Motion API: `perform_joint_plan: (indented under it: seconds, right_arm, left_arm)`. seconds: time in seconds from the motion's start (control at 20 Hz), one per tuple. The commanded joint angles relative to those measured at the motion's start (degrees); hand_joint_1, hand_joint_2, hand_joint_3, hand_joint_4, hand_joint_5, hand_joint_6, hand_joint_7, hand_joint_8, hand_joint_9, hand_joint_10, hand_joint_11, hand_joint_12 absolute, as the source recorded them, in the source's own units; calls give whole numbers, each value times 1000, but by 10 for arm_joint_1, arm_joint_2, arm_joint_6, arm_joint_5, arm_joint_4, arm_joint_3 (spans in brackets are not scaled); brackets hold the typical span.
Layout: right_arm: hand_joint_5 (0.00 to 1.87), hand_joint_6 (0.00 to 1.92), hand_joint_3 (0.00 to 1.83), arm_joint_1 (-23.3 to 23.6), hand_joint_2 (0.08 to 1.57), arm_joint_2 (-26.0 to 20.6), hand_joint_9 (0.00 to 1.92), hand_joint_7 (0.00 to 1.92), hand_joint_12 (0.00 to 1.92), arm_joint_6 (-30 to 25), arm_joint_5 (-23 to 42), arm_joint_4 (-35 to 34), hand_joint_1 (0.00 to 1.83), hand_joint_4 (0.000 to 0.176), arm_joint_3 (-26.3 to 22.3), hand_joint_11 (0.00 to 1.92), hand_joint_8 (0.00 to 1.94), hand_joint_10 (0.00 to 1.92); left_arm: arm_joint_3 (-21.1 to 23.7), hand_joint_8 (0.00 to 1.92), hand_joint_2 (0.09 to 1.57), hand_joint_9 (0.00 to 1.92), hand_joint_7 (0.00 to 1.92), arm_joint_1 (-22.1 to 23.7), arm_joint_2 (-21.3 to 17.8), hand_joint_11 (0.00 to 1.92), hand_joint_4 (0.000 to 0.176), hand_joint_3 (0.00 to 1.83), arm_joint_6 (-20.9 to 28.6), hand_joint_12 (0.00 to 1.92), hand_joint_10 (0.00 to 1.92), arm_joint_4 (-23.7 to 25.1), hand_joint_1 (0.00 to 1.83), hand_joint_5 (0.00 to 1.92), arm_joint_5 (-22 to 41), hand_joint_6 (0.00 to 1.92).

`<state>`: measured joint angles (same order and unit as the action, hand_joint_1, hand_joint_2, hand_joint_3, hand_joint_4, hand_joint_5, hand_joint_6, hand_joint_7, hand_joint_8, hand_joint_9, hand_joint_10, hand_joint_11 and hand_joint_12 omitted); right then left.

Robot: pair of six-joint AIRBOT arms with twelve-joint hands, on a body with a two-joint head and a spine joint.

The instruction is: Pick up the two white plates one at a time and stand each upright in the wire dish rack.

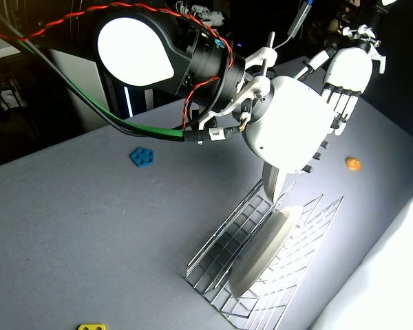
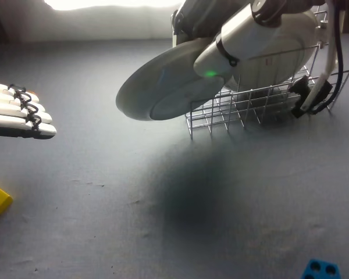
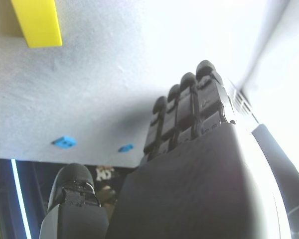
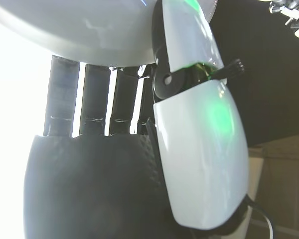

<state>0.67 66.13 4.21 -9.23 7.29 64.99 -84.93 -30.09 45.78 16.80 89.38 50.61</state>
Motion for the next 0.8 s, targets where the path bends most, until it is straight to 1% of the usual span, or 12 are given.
perform_joint_plan:
  seconds: [0.0,0.1,0.2,0.3,0.4,0.55,0.65,0.7,0.75]
  right_arm:
    - [1012,958,1,4,1075,-3,995,1050,1009,-6,82,-8,1384,0,4,837,884,951]
    - [1022,929,0,2,1069,-3,1015,1064,1004,-6,106,-9,1387,0,11,840,872,927]
    - [1028,917,0,2,1069,-2,1005,1066,1003,-6,123,-21,1386,0,17,835,858,947]
    - [1006,940,1,2,1080,0,980,1040,990,-5,126,-33,1383,0,24,821,920,976]
    - [1028,930,0,2,1070,3,996,1070,990,-2,127,-34,1385,0,30,841,854,943]
    - [1025,926,0,1,1069,7,1006,1068,982,7,134,-35,1386,0,38,848,866,931]
    - [1013,923,1,-1,1072,8,1005,1056,994,62,148,-89,1386,0,39,848,892,953]
    - [1002,955,1,-2,1080,8,989,1037,1007,68,150,-103,1383,0,39,838,918,969]
    - [1009,946,0,-3,1078,8,993,1045,1012,68,150,-104,1384,0,40,836,908,957]
  left_arm:
    - [-1,0,1093,0,0,7,-6,0,0,4,2,0,0,-32,0,0,9,0]
    - [-2,0,1087,0,0,8,-5,0,0,1,2,0,0,-31,0,0,9,0]
    - [-1,0,1091,0,0,8,-4,0,0,3,2,0,0,-31,0,0,9,0]
    - [-1,0,1095,0,0,8,-4,0,0,4,2,0,0,-30,0,0,8,0]
    - [0,0,1089,0,0,8,-4,0,0,1,2,0,0,-30,0,0,8,0]
    - [2,0,1089,0,0,8,-4,0,0,1,2,0,0,-29,0,0,7,0]
    - [2,0,1091,0,0,8,-5,0,0,2,2,0,0,-29,0,0,7,0]
    - [2,0,1091,0,0,8,-5,0,0,2,2,0,0,-28,0,0,7,0]
    - [2,0,1092,0,0,8,-5,0,0,2,2,0,0,-28,0,0,7,0]
